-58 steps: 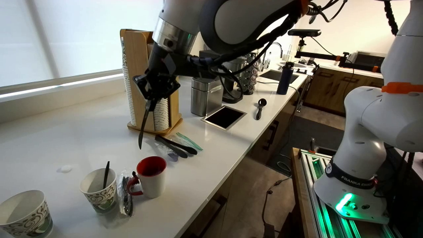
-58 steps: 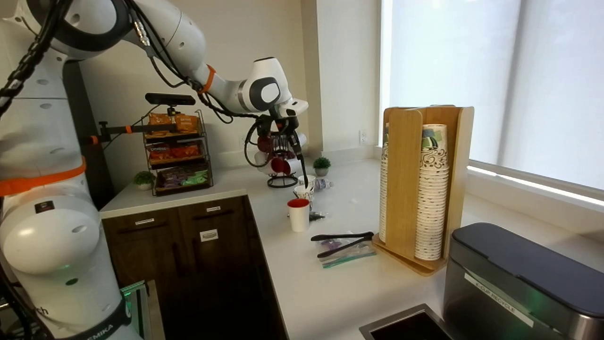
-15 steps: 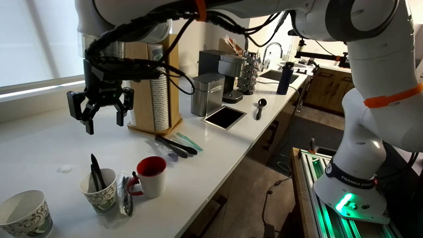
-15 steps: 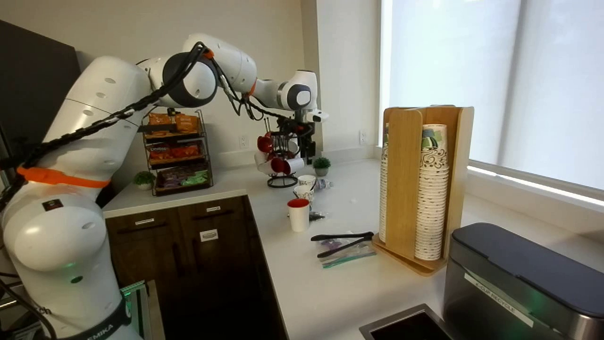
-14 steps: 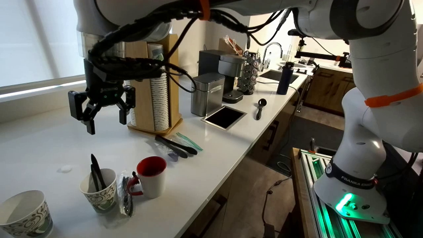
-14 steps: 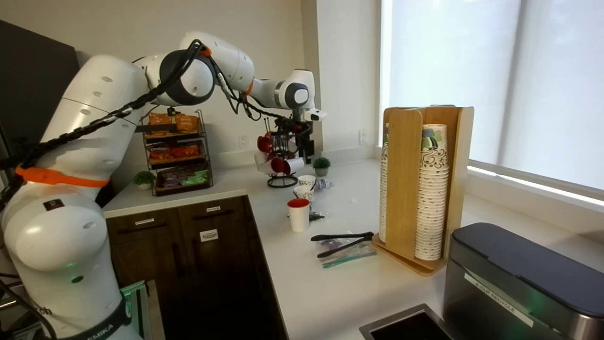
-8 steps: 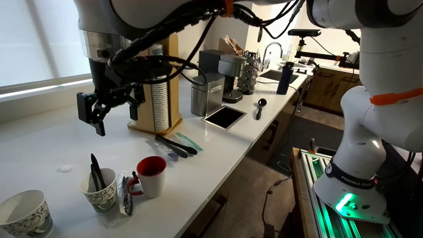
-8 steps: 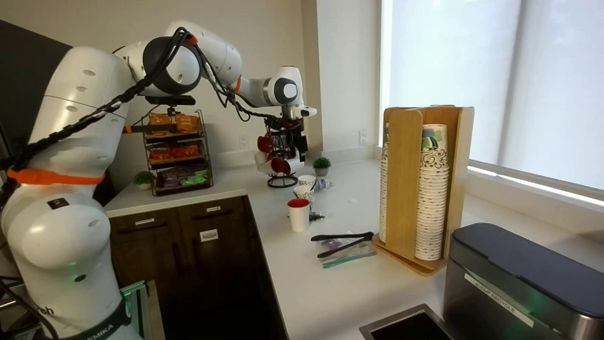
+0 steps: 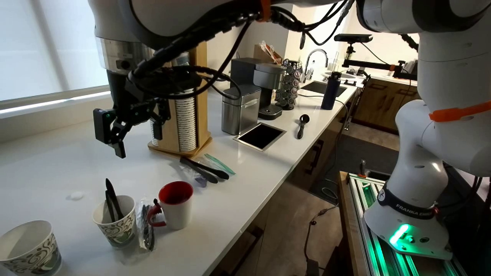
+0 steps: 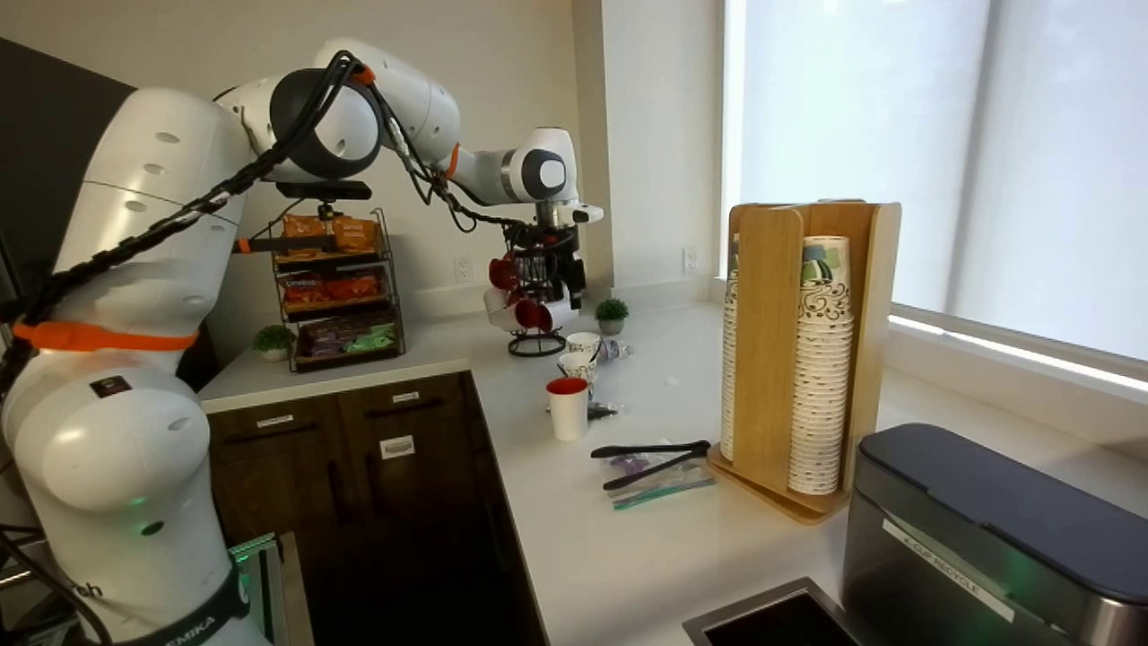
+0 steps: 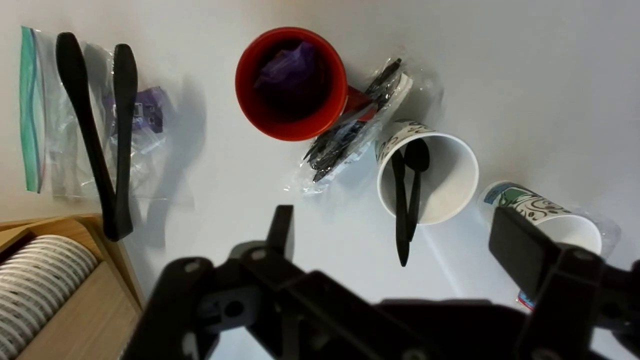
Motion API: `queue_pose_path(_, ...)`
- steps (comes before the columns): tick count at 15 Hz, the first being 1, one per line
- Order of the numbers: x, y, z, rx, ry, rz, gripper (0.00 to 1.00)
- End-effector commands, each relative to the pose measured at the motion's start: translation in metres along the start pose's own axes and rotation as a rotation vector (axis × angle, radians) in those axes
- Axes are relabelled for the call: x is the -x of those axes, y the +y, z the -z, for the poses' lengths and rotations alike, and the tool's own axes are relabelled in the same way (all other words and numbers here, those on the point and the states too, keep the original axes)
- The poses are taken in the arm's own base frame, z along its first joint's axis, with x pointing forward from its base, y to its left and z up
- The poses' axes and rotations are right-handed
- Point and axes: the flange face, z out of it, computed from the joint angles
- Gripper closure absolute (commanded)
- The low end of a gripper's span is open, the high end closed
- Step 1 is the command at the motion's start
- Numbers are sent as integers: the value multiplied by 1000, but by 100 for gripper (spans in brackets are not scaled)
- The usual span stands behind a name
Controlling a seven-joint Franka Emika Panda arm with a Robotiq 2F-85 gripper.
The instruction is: Remove the black knife from the mug and put it in the coffee cup on the left then pick up the fork from the counter and put it in the coffee cup.
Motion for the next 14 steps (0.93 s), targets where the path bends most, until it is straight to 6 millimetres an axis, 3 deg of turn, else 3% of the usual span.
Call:
queue_pose_path(1, 0, -1, 1, 0, -1, 0, 0)
queue_pose_path(8, 38, -38, -32, 255, 21, 111, 0)
queue_pose_path(14, 67, -31, -47, 383, 9, 414, 0)
